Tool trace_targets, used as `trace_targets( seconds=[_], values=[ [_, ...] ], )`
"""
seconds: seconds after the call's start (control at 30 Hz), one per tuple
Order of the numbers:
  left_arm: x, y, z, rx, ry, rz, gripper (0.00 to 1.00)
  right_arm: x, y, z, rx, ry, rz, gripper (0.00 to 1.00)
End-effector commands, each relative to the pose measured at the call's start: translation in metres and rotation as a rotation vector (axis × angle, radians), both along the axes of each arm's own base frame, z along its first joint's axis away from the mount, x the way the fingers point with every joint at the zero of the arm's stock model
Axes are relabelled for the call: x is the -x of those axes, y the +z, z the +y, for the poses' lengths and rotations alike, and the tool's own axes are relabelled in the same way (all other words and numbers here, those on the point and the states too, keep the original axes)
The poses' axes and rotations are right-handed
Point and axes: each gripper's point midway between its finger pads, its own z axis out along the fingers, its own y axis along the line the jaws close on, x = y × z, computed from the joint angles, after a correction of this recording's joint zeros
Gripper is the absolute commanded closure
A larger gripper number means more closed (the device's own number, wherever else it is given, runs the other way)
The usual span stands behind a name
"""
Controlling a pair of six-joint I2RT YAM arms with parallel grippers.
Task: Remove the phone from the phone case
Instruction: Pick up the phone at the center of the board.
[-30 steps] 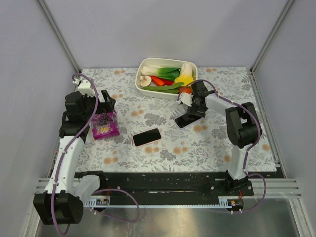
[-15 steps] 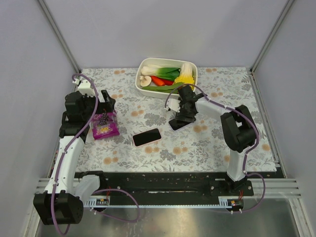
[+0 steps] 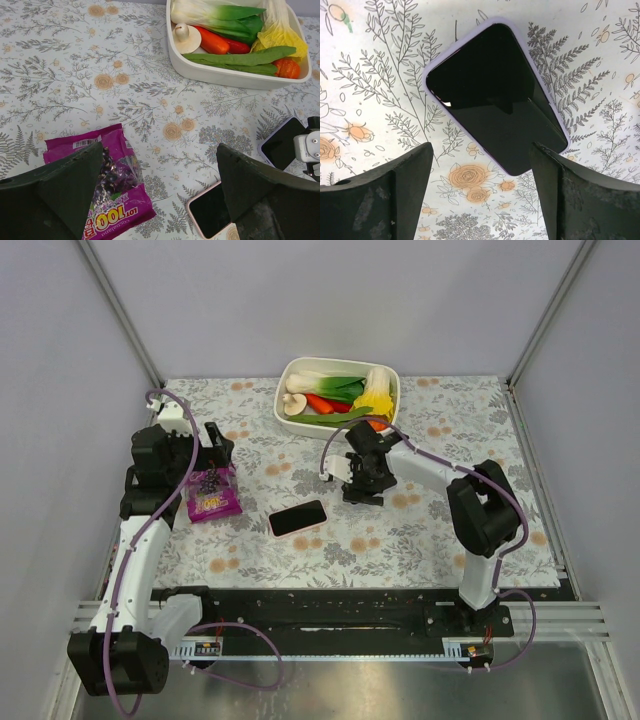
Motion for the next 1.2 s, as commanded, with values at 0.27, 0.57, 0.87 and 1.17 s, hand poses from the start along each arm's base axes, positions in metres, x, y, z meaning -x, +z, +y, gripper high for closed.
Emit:
trace_targets(
  seconds=[0.27, 0.57, 0.87, 1.17],
  values=[
    [-0.006, 0.017, 0.002, -0.012, 0.0, -0.068, 0.01, -0.024, 0.008, 0.0, 0.059, 0.086, -0.075, 0.01],
    [-0.009, 0.012, 0.006, -0.017, 0.012, -0.053, 0.01, -0.036, -0.004, -0.001, 0.121, 0.152, -0.091, 0.01],
    [-0.013, 0.008, 0.007, -0.02, 0.014, -0.04, 0.01, -0.051, -0.006, 0.004, 0.148, 0.207, -0.107, 0.0],
    [-0.014, 0.007, 0.01, -0.02, 0.025, -0.029, 0.01, -0.035, -0.024, -0.001, 0.2, 0.314, 0.006, 0.02]
  ],
)
